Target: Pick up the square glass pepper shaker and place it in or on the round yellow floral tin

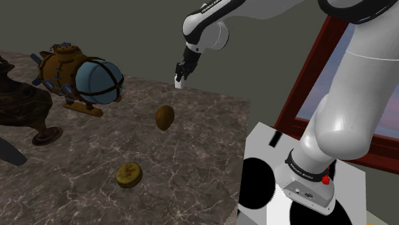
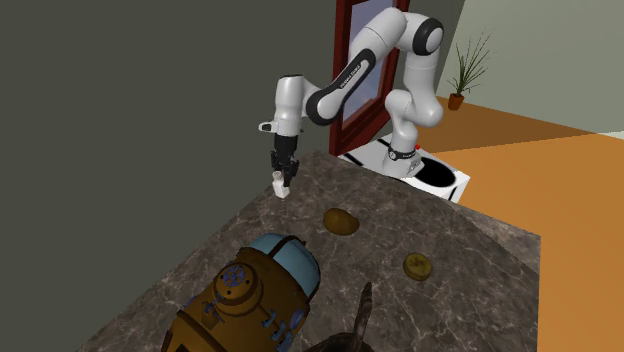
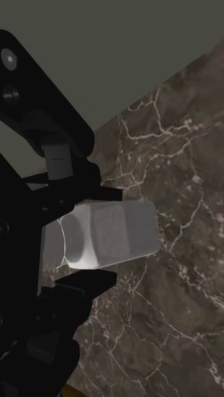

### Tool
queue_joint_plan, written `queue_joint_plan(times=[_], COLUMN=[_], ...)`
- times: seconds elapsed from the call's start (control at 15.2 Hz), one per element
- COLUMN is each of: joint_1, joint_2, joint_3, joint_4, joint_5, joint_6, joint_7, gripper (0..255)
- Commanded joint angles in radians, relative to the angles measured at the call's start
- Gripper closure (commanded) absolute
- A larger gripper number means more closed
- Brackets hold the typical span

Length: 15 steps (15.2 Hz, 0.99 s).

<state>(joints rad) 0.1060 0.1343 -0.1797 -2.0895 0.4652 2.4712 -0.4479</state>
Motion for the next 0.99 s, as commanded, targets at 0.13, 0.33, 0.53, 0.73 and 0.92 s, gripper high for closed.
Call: queue_joint_plan(times=[0.13, 0.33, 0.53, 0.73, 0.92], joint_1=[0.002, 0.002, 0.002, 0.015, 0.051], joint_2=[-0.027, -0.045, -0.062, -0.087, -0.142], joint_3=[-0.006, -0.009, -0.012, -0.004, 0.027], joint_4=[0.023, 0.041, 0.061, 0.042, -0.028], joint_5=[-0.031, -0.051, -0.069, -0.085, -0.115], joint_6=[-0.045, -0.079, -0.112, -0.111, -0.073], joint_7=[0.032, 0.053, 0.072, 0.103, 0.18], gripper=[255, 255, 255, 255, 255])
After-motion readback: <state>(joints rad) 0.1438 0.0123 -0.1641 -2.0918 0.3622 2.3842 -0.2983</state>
